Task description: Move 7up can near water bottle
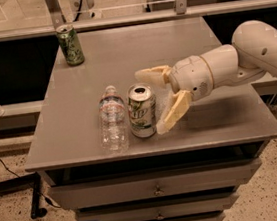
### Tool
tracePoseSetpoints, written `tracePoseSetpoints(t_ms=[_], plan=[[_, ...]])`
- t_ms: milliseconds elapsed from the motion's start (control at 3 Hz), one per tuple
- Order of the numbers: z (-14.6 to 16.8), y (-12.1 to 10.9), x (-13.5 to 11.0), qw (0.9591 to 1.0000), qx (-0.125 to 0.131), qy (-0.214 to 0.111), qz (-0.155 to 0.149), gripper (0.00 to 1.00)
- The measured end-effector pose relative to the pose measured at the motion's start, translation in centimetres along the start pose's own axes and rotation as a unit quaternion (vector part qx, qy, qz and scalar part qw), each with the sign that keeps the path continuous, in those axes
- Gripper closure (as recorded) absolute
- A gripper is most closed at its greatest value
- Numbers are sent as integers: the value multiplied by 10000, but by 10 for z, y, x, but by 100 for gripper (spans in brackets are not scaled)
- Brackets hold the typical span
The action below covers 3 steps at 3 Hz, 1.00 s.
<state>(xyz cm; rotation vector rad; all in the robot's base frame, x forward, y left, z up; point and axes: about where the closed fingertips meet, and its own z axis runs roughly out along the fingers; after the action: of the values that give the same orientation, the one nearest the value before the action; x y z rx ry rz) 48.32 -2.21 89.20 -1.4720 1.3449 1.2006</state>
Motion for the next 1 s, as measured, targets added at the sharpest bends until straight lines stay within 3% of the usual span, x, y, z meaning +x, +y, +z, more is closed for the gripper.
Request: tracePoseSetpoints(t_ms=[333, 667, 1000], plan=[[-37, -16, -1, 9987, 453, 202, -114, 0], [-103, -36, -7, 9911, 1160, 541, -368, 0], [-175, -54, -23, 9761, 1864, 907, -647, 0]])
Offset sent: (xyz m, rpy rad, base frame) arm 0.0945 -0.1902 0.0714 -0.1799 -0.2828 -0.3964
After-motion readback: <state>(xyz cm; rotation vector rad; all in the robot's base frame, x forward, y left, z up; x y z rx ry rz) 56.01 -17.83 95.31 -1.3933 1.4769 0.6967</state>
